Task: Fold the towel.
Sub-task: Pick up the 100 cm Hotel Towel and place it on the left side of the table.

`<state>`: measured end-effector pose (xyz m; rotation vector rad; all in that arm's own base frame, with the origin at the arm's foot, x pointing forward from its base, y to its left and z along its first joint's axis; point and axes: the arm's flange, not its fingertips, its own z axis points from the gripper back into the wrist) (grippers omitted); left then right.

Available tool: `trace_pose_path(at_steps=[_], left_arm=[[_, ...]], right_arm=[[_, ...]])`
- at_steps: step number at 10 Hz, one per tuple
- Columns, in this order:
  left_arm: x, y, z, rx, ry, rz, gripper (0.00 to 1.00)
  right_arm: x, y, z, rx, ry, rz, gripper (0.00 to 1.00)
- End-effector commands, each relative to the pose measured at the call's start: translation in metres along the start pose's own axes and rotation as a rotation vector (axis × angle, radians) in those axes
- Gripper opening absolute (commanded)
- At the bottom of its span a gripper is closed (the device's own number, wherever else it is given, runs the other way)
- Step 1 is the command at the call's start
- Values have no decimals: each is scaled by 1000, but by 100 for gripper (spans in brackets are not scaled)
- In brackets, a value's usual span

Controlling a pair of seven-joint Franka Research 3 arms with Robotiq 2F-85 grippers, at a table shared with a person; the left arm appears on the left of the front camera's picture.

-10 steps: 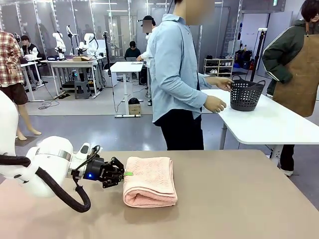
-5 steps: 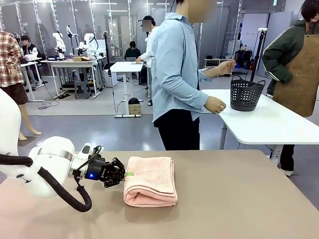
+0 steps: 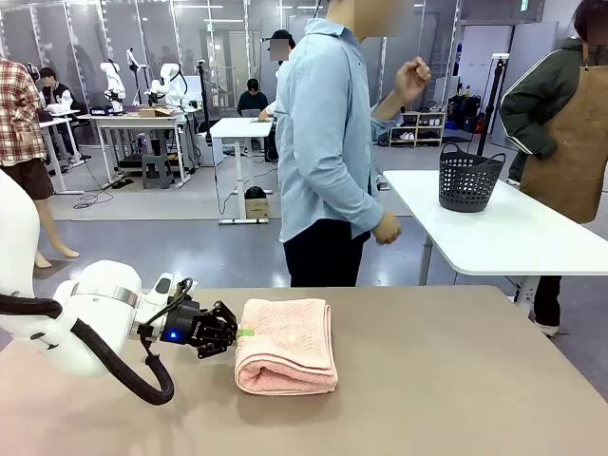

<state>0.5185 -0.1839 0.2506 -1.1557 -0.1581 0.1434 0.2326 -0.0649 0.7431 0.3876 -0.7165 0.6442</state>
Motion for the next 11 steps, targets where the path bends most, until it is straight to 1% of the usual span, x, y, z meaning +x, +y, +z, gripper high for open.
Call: trace_pose_path(at_steps=[1,2,3,5,6,9,11], left_arm=[[0,0,0,0,0,0,10],[7,-7,25,-37,23,-43,9],[9,-9,49,-42,34,-74,9],[7,0,102,1,60,-161,9],[6,10,135,10,66,-185,9],[2,44,239,33,6,-206,9],[-4,69,310,46,-2,-258,9]], right_arm=[[2,1,0,-11,2,-22,91],[2,1,0,-11,2,-22,91],[2,1,0,-11,2,-22,91],[2,1,0,-11,2,-22,91],[2,1,0,-11,2,-22,91],[2,1,0,-11,2,-22,91],[2,1,0,-11,2,-22,91]])
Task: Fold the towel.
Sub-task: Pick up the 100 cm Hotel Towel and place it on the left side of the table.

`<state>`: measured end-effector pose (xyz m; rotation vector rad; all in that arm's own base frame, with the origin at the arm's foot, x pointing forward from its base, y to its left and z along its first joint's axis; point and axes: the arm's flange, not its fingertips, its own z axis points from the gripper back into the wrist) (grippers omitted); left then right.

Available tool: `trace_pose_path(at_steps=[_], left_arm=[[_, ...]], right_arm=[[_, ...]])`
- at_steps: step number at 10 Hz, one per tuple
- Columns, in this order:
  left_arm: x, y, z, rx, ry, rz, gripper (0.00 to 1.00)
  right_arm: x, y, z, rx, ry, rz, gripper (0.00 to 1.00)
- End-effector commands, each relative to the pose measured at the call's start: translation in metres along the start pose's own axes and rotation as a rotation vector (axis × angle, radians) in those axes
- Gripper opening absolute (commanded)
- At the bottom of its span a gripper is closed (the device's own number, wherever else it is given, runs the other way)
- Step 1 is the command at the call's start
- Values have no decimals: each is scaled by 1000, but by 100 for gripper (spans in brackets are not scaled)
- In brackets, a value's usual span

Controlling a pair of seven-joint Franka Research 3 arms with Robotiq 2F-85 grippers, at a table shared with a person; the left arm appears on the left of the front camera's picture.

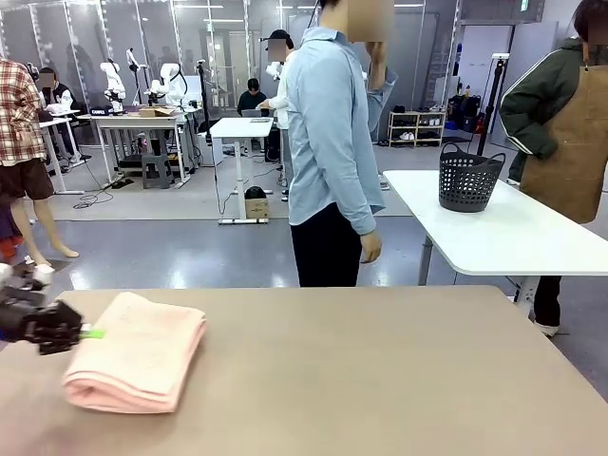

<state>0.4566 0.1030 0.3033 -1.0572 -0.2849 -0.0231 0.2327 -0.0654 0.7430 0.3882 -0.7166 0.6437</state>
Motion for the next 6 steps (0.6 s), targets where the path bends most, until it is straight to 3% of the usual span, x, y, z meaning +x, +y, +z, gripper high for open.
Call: trace_pose_path(at_steps=[1,4,6], left_arm=[[-5,16,44,-9,6,-56,9],[-6,50,86,25,-23,-50,9],[0,56,84,1,-41,-46,9]], right_arm=[[2,2,0,-12,2,-22,91],[2,2,0,-12,2,-22,91],[2,2,0,-12,2,-22,91]])
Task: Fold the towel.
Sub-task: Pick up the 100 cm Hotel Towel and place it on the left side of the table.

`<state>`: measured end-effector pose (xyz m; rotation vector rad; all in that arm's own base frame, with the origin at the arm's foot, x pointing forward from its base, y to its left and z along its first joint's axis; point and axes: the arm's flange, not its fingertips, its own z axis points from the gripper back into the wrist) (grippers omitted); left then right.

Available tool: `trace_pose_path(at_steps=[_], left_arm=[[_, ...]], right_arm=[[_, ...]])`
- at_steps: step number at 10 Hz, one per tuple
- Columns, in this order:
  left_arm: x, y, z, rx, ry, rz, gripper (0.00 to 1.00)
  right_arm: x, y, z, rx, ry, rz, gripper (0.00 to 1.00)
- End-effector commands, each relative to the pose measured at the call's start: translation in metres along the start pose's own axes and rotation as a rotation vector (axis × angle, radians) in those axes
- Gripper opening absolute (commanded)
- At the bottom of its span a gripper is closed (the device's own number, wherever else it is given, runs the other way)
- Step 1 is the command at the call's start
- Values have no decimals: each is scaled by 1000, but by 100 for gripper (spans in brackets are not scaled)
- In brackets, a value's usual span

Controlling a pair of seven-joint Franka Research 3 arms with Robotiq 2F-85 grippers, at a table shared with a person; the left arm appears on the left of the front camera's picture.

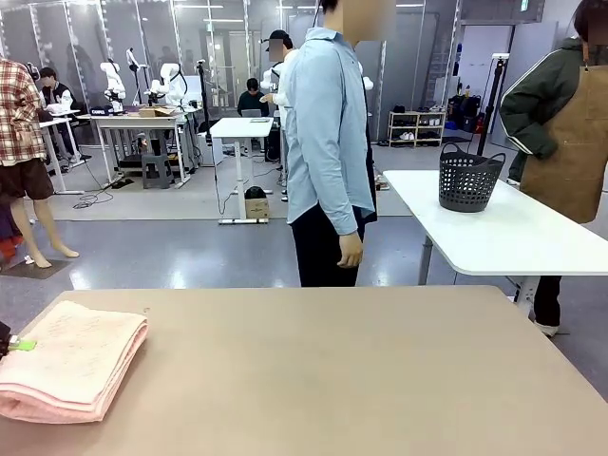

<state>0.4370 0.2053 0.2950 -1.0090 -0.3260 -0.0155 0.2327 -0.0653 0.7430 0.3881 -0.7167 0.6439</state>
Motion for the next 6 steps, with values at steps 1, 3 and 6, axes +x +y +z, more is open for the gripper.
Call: trace_pose_path(at_steps=[1,3,6], left_arm=[[9,2,-9,-34,0,-24,9],[11,1,-12,16,-8,-14,44],[9,-11,-7,39,-20,-31,46]], right_arm=[[2,2,0,-12,2,-22,91],[2,2,0,-12,2,-22,91],[2,2,0,-12,2,-22,91]])
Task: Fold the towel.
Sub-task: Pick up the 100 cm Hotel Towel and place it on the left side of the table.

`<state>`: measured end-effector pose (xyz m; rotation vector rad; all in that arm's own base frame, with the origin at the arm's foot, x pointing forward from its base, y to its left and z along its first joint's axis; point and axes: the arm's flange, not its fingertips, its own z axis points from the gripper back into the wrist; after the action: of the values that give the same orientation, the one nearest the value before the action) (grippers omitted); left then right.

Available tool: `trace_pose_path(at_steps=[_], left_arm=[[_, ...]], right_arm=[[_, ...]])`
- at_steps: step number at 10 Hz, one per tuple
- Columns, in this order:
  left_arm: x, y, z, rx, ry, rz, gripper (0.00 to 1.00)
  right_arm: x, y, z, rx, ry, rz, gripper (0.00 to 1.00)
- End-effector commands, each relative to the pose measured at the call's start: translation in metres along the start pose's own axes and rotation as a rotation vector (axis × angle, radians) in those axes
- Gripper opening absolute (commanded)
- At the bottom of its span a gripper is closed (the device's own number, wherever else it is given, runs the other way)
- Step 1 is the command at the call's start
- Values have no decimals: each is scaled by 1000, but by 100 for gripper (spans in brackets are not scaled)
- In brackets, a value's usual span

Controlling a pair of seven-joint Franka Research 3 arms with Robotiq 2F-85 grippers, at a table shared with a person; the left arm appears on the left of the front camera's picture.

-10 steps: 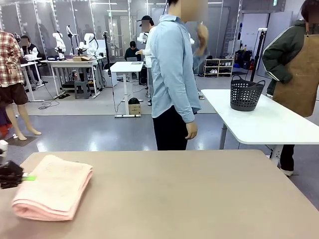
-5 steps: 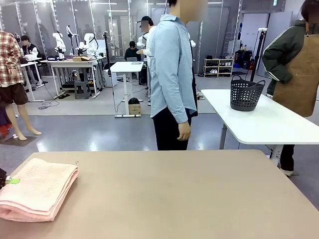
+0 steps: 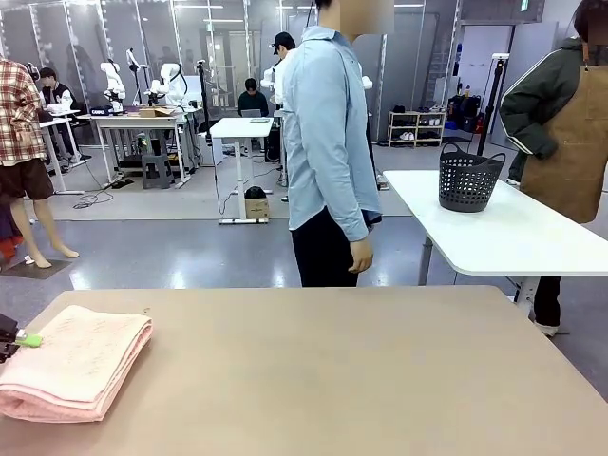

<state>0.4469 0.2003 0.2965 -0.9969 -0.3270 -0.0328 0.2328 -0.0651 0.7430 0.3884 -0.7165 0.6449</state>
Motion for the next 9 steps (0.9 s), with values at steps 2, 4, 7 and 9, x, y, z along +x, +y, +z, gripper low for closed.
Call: trace_pose_path(at_steps=[2,4,7,9], left_arm=[[0,-16,8,88,-32,-28,68],[0,-37,25,142,-41,-66,100],[-2,-59,34,209,-28,-117,100],[-6,-75,37,234,-21,-140,100]], right_arm=[[2,2,0,-12,2,-23,91],[2,2,0,-12,2,-23,91],[2,2,0,-12,2,-23,91],[2,2,0,-12,2,-23,91]])
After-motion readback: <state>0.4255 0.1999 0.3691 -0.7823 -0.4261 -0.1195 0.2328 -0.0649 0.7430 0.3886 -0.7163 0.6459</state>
